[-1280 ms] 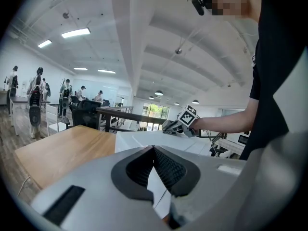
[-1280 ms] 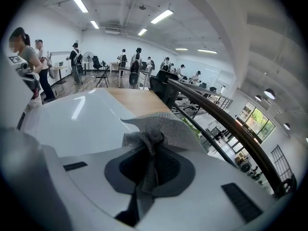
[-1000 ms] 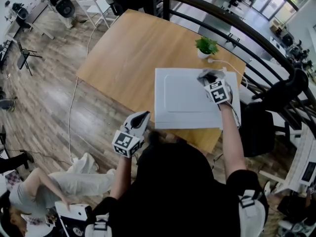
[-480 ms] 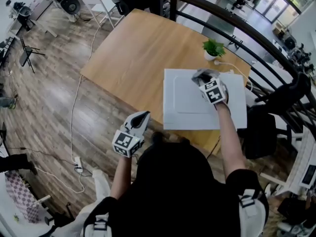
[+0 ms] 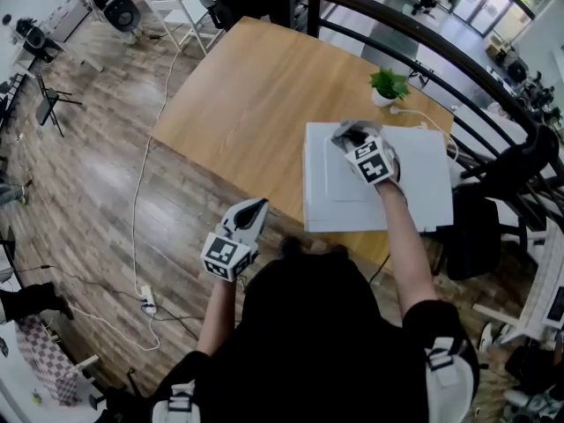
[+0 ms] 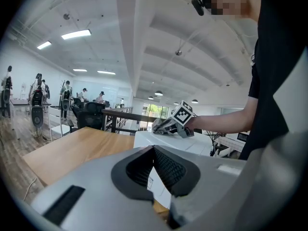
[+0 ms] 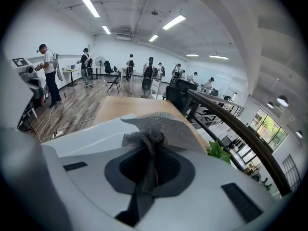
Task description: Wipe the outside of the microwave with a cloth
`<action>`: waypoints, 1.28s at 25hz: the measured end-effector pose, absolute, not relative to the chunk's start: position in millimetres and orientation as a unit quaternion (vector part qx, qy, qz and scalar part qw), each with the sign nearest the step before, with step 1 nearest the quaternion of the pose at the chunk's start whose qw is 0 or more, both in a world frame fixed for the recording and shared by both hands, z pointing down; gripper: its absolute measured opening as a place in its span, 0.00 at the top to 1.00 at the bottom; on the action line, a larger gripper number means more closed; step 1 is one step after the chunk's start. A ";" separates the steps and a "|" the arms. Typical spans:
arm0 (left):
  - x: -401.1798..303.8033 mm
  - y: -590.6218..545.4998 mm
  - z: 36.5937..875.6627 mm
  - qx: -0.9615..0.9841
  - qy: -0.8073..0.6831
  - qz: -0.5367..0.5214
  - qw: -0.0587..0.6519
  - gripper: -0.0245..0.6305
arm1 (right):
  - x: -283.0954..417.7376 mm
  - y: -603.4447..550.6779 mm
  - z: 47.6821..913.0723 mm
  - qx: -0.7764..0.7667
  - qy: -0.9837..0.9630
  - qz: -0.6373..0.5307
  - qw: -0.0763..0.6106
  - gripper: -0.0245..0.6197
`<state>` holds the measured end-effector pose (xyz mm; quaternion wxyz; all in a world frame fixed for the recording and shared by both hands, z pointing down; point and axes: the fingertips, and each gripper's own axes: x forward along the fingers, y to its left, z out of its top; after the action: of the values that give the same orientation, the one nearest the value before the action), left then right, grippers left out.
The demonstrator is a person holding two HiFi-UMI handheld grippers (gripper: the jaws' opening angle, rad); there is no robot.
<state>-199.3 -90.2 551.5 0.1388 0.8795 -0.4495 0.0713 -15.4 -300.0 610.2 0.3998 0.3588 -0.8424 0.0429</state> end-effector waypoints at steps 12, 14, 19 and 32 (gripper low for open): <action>-232.0 -89.3 556.6 0.882 -0.446 0.072 0.133 0.96 | -73.5 -292.3 611.0 0.352 -0.853 0.043 0.382 0.94; -233.2 -90.1 556.8 0.883 -0.444 0.071 0.133 0.96 | -82.2 -291.2 613.0 0.348 -0.852 0.036 0.389 0.94; -239.0 -89.8 555.2 0.884 -0.442 0.070 0.132 0.96 | -98.4 -287.6 611.6 0.342 -0.854 0.037 0.391 0.94; -237.4 -90.5 555.2 0.885 -0.442 0.072 0.130 0.96 | -106.8 -284.8 612.8 0.333 -0.858 0.039 0.390 0.94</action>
<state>-237.4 -90.5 555.2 0.1298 0.8846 -0.4420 0.0717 -106.8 -284.8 612.8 0.3899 0.3334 -0.8575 0.0392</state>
